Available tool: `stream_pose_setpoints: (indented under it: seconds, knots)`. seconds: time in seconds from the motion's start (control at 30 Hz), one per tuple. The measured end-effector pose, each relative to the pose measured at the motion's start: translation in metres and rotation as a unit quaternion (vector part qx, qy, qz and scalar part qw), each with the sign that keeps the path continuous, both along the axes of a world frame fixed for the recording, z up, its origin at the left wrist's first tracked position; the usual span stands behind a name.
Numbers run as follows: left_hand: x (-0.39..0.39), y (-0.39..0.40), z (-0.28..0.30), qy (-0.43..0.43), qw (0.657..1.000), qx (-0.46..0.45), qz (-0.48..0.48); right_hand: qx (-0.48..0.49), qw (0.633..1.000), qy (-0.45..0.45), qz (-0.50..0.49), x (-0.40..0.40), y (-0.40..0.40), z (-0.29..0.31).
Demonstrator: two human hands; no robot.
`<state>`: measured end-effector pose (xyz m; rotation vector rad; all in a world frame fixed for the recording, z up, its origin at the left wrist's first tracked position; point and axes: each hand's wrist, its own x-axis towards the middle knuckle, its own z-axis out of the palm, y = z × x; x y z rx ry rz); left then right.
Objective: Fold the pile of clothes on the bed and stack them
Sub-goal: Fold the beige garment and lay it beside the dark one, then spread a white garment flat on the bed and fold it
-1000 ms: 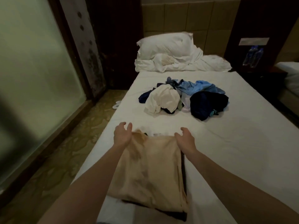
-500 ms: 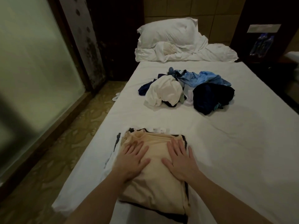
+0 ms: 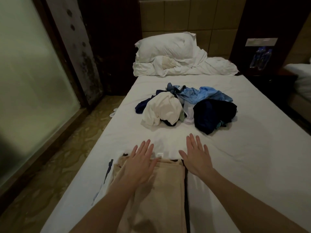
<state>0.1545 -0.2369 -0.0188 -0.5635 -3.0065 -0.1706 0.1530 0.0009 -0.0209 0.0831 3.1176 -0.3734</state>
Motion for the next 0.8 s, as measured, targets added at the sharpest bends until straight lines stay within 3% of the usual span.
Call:
stream_pose_setpoints:
  seconds: [0.27,0.43,0.57,0.8]
  knots:
    - [-0.101,0.028,-0.026,0.000,0.999,-0.002,0.053,0.026,0.999,0.028,0.038,-0.113,0.005,-0.008]
    - [-0.163,0.036,-0.054,0.006,0.994,0.070,0.084,0.013,0.993,0.095,0.062,-0.192,0.003,-0.030]
    - [-0.192,0.044,-0.084,0.027,0.986,0.125,0.110,0.059,0.987,0.126,0.085,-0.246,0.006,-0.053]
    - [-0.194,0.056,-0.111,0.092,0.983,0.147,0.063,0.107,0.931,0.318,0.141,-0.280,0.018,-0.070]
